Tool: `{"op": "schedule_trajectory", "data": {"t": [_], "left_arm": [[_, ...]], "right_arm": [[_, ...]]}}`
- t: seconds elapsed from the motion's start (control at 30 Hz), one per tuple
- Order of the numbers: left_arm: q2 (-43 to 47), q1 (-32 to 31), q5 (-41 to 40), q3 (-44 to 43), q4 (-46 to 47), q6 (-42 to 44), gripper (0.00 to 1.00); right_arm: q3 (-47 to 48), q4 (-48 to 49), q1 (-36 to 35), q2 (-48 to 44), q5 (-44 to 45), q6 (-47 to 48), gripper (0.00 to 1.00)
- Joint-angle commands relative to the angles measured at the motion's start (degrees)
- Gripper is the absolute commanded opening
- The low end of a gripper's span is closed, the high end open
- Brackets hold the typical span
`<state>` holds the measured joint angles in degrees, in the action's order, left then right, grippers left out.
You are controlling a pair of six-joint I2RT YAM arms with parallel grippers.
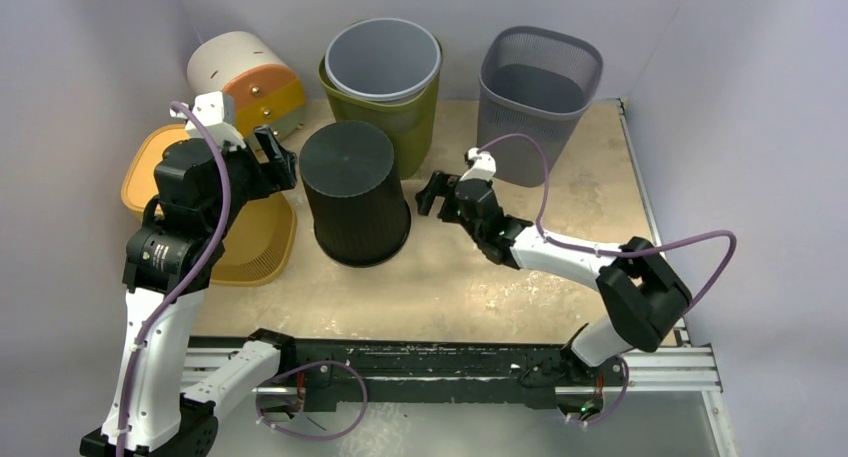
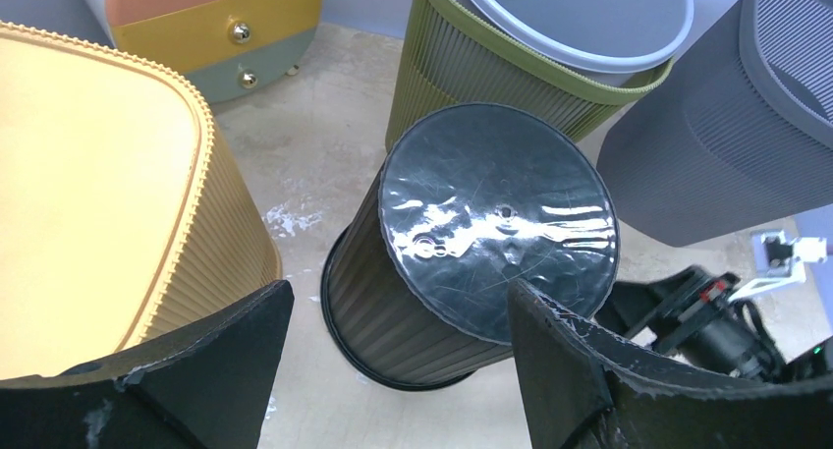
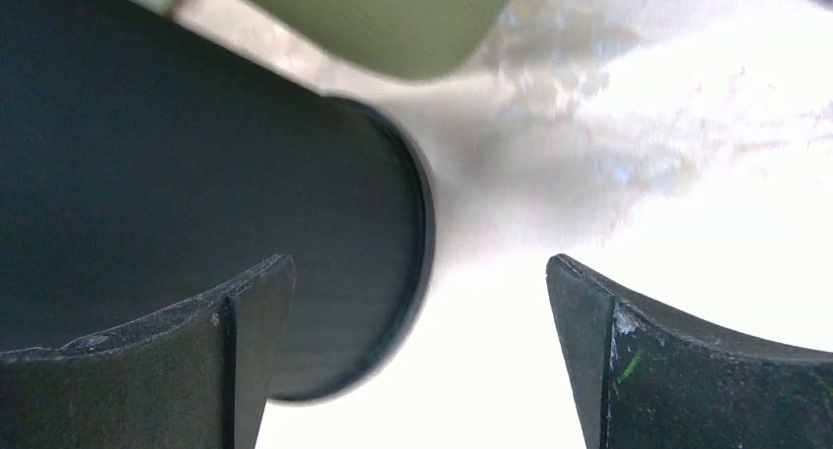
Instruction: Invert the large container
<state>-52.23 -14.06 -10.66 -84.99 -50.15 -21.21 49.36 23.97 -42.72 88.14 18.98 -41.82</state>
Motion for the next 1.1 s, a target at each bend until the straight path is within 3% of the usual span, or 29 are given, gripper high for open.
{"op": "schedule_trajectory", "data": {"t": [0.0, 0.13, 0.3, 0.77, 1.07], "left_arm": [[-0.1, -0.3, -0.2, -0.7, 3.0, 1.4, 0.77], [-0.7, -0.3, 0.5, -1.1, 3.3, 0.9, 0.77], [-0.7, -0.3, 0.9, -1.0, 3.7, 0.6, 0.77], [1.2, -0.3, 5.3, 1.3, 4.3, 0.8, 0.77], [2.9, -0.3, 6.8, 4.0, 4.7, 0.9, 0.77]], "right_arm": [[-3.4, -8.5, -6.5, -1.9, 4.1, 4.5, 1.00], [-4.5, -9.4, -12.3, -0.8, 4.1, 3.7, 1.00], [-2.0, -5.6, -12.9, 3.5, 4.6, 4.0, 1.00], [33.9, -5.8, -11.6, 30.9, 5.4, 9.9, 1.00], [45.2, -2.7, -7.0, 40.3, 3.9, 9.0, 1.00]]}}
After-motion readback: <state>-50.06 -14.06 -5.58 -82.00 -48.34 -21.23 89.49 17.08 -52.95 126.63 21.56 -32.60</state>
